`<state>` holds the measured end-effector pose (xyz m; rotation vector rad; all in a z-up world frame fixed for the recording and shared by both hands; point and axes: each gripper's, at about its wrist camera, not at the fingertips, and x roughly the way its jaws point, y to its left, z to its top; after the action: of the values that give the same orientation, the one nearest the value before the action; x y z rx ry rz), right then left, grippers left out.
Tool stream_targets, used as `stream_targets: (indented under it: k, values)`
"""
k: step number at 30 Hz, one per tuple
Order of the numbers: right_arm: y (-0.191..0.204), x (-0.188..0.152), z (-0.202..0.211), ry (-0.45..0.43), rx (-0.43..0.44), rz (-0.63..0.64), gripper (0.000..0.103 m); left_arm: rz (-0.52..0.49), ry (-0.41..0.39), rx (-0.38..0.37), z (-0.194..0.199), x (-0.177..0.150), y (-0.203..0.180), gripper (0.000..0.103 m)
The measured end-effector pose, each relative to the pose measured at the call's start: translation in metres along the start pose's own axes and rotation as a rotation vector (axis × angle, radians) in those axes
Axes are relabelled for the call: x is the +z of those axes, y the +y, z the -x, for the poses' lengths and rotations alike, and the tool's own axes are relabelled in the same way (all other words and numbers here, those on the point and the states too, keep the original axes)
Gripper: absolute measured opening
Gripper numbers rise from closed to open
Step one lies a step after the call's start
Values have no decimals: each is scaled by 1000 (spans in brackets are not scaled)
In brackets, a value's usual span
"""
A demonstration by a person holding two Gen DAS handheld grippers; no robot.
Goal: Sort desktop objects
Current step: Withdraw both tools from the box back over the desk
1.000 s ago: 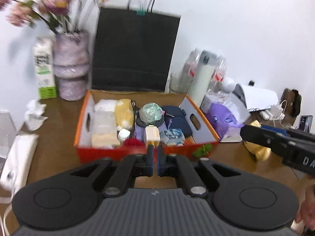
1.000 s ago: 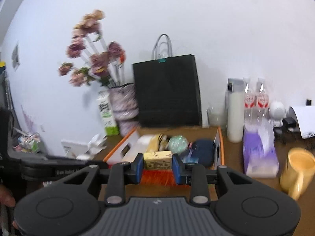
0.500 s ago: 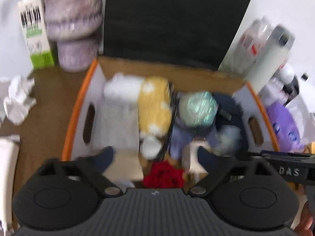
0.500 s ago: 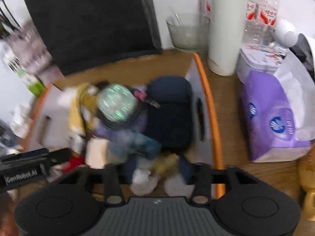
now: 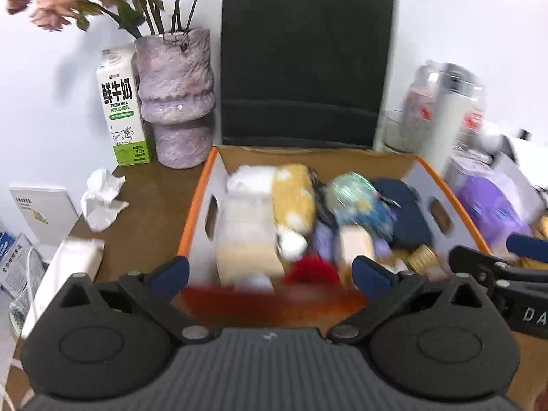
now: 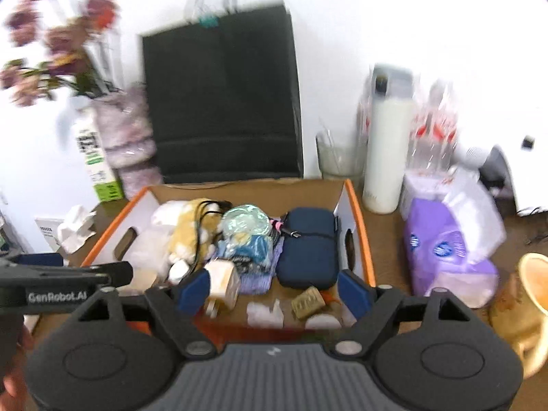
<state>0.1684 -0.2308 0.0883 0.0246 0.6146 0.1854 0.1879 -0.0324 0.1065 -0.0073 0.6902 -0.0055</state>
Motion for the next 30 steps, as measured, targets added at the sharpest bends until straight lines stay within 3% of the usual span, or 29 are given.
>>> stream_targets:
  k: [6, 11, 15, 17, 19, 21, 24, 30]
  values:
    - [6, -68, 62, -53, 25, 30, 89, -33, -52, -42, 54, -70, -9, 103]
    - [4, -119, 109, -20, 58, -25, 89, 44, 16, -130, 87, -122, 5, 103]
    - [10, -151, 141, -18, 27, 4, 89, 10, 80, -166, 111, -161, 11, 103]
    - [13, -162, 154, -32, 20, -33, 90, -17, 71, -153, 125, -174, 13, 103]
    - [15, -171, 165, -55, 67, -53, 91, -23, 34, -97, 139, -187, 14, 103]
    - [18, -174, 167, -64, 77, -44, 98, -56, -7, -81, 145, -195, 12, 103]
    - [26, -178, 155, -47, 51, 7, 98, -90, -53, -68, 140, -202, 9, 103]
    - [29, -178, 115, 19, 9, 40, 98, -10, -38, -81, 103, -194, 16, 103]
